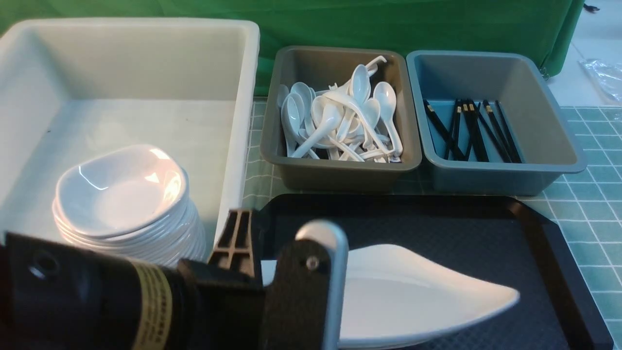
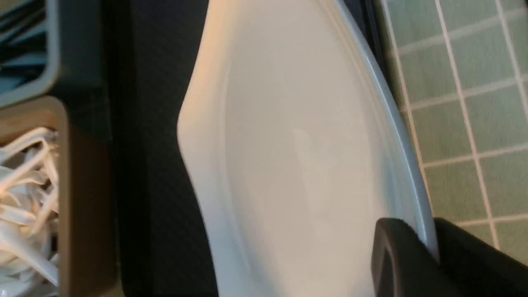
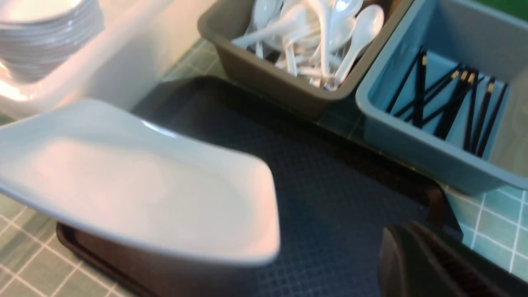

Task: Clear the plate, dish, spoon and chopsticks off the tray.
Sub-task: Use the left arm to put the plate into the large storage box on the left

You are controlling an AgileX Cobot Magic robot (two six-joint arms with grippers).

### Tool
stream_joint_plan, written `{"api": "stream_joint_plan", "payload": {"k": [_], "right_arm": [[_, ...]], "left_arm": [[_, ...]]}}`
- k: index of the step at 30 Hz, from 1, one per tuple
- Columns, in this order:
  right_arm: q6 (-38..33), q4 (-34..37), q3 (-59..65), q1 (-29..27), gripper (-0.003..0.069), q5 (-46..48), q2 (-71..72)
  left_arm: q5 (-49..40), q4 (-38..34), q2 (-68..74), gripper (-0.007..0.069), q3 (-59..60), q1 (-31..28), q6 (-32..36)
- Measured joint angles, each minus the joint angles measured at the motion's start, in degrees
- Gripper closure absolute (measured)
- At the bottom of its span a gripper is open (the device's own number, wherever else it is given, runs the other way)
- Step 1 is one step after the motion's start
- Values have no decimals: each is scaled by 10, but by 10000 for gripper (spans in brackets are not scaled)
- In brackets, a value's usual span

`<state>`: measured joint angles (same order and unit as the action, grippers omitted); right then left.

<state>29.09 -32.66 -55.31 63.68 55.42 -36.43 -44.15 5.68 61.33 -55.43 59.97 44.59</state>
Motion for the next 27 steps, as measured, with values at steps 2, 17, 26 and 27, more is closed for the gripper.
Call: {"api": "stream_joint_plan", "payload": {"k": [2,17,26,27], "right_arm": [[0,-1,0,0,638,0,0],[57,-60,-1,0,638,2,0],[62,-60,-1,0,638,-56,0],[62,-60,-1,0,638,-61,0]], "left_arm": [[-4,-5,-3,592,-22,0,-1],[-64,172,-4,592,-149,-21,-73],[-54,206,39,592,-154,-275,-85],[-45,197,57,592,-154,-311,-82]]}}
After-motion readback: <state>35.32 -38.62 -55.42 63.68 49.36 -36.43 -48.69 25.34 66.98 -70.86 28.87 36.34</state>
